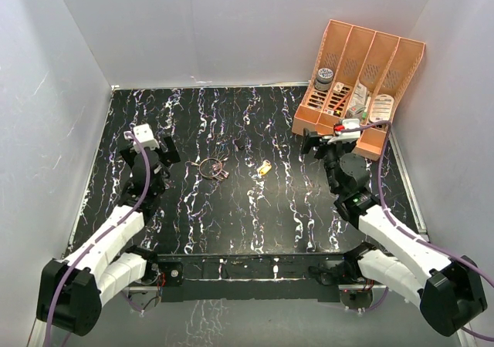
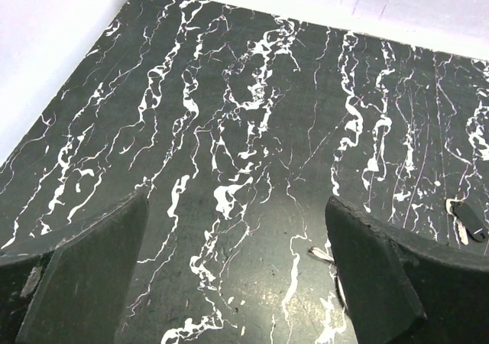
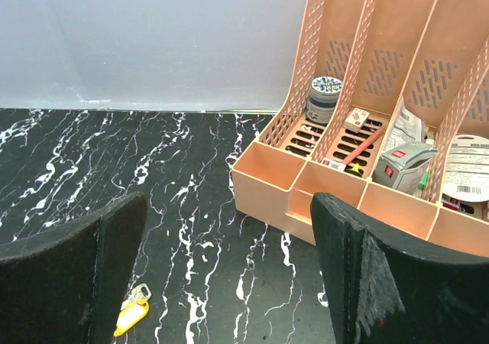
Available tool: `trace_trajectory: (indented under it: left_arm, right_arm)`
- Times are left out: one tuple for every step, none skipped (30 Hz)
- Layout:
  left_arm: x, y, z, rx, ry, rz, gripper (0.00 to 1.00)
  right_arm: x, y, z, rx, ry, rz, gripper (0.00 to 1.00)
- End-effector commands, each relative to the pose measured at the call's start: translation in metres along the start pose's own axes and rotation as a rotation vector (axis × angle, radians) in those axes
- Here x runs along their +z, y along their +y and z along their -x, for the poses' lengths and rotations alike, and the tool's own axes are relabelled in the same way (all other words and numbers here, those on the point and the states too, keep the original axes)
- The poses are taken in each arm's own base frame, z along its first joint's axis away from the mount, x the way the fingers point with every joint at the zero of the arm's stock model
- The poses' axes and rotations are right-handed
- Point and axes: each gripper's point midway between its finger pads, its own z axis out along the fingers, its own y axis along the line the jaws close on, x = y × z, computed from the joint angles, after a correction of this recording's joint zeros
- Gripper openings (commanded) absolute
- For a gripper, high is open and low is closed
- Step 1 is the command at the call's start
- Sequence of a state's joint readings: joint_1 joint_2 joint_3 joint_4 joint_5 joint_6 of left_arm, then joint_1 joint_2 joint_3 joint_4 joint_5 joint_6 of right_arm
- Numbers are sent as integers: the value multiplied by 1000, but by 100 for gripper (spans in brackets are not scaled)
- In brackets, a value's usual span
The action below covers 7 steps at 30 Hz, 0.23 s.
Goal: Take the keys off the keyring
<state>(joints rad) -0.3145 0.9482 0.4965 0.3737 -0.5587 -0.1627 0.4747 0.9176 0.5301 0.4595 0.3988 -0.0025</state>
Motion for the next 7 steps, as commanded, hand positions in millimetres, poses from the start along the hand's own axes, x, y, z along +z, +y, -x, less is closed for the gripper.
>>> trace_trajectory:
  left_arm:
    - [-3, 4, 3, 22, -21, 10, 99]
    - [-2, 4, 1, 30, -15, 10, 99]
    - [-1, 4, 0, 38, -11, 11, 99]
    - [0, 3, 0, 42, -6, 11, 99]
    - [1, 0, -1, 46, -2, -1, 99]
    - [1, -3, 0, 49, -7, -18, 99]
    - [1, -5, 0, 43, -10, -31, 99]
  right_arm:
    - [-5, -10, 30, 14, -122, -32, 88]
    - [-6, -11, 30, 14, -126, -36, 88]
    - [-7, -12, 32, 15, -131, -42, 89]
    - [-8, -13, 32, 14, -133, -44, 89]
    - [-8, -14, 33, 13, -134, -47, 90]
    - [-8, -14, 34, 14, -135, -51, 90]
    - [-8, -14, 33, 12, -131, -52, 91]
